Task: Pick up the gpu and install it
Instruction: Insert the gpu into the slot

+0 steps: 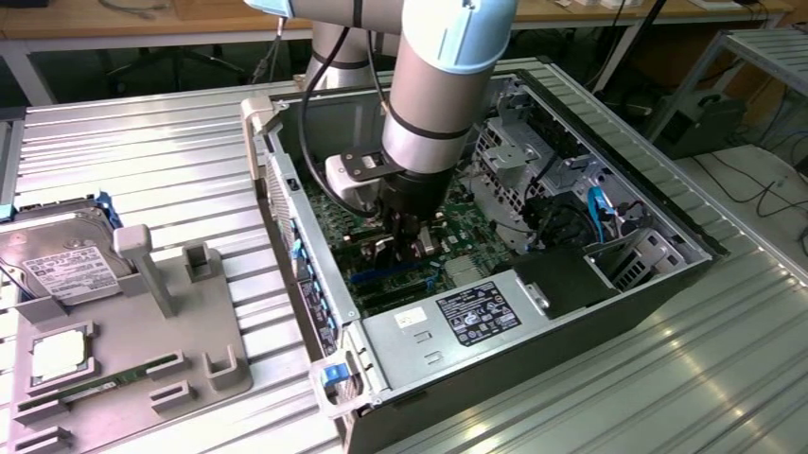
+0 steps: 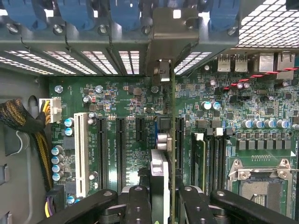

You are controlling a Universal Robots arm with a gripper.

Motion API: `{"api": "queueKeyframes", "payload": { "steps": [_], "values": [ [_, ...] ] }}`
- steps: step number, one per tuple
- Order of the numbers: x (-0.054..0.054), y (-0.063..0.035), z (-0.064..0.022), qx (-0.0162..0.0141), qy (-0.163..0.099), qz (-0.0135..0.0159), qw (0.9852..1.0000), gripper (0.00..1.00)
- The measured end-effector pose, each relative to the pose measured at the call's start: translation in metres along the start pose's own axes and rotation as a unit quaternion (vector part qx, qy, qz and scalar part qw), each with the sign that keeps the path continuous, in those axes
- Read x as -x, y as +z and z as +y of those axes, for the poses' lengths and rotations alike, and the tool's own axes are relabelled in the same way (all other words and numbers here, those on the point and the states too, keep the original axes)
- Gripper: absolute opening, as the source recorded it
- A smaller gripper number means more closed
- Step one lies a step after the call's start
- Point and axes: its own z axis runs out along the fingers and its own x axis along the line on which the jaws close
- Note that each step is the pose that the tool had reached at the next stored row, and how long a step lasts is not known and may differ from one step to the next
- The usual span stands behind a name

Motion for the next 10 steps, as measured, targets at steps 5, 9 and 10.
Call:
{"api": "queueKeyframes", "payload": {
  "steps": [5,9,10],
  "values": [
    [-0.0002,0.0033,0.0,0.0002,0.0,0.0003,1.0,0.28],
    [-0.0005,0.0039,0.0012,0.0,0.0,-0.0009,1.0,0.28],
    [-0.0005,0.0039,0.0012,0.0,0.0,-0.0009,1.0,0.28]
  ]
}}
